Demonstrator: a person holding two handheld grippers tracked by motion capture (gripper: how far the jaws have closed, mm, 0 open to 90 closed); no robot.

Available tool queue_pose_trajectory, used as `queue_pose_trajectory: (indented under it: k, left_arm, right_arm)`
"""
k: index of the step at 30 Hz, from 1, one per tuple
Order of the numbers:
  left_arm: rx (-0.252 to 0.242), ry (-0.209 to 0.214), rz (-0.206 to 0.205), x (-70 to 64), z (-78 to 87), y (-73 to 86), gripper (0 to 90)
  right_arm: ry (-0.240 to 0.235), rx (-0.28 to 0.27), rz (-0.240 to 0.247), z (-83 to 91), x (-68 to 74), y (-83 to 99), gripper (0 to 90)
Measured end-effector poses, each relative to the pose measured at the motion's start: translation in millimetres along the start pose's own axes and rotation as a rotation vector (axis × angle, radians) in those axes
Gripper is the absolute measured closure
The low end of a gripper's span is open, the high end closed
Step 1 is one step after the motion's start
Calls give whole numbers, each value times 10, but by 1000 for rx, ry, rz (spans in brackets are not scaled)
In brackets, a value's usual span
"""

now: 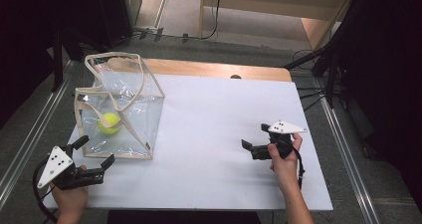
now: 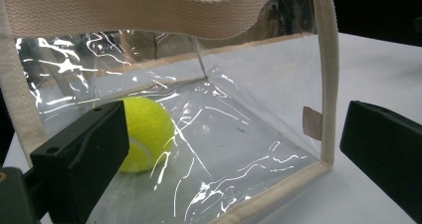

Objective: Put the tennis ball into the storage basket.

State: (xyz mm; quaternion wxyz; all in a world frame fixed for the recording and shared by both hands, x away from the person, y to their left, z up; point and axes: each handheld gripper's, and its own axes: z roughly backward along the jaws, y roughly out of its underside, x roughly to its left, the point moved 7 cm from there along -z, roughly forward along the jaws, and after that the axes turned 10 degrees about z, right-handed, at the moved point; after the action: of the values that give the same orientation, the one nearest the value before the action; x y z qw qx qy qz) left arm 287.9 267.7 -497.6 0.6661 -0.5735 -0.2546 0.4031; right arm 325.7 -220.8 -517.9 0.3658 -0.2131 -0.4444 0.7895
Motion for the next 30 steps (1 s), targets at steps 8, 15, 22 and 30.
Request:
queue_pose_trajectory:
  k: [8, 15, 22, 30]
  left_arm:
    - [0, 1, -2, -2, 0, 1, 0]
    - [-2, -1, -4, -2, 4, 1, 0]
    - [-2, 0, -3, -7, 2, 1, 0]
    - [-3, 0, -6, -7, 2, 1, 0]
  right_arm:
    - [27, -2, -30, 130, -70, 124, 0]
    - [52, -18, -45, 273, -140, 222, 0]
    - [75, -36, -51, 432, -198, 332, 0]
    - [102, -48, -62, 613, -251, 462, 0]
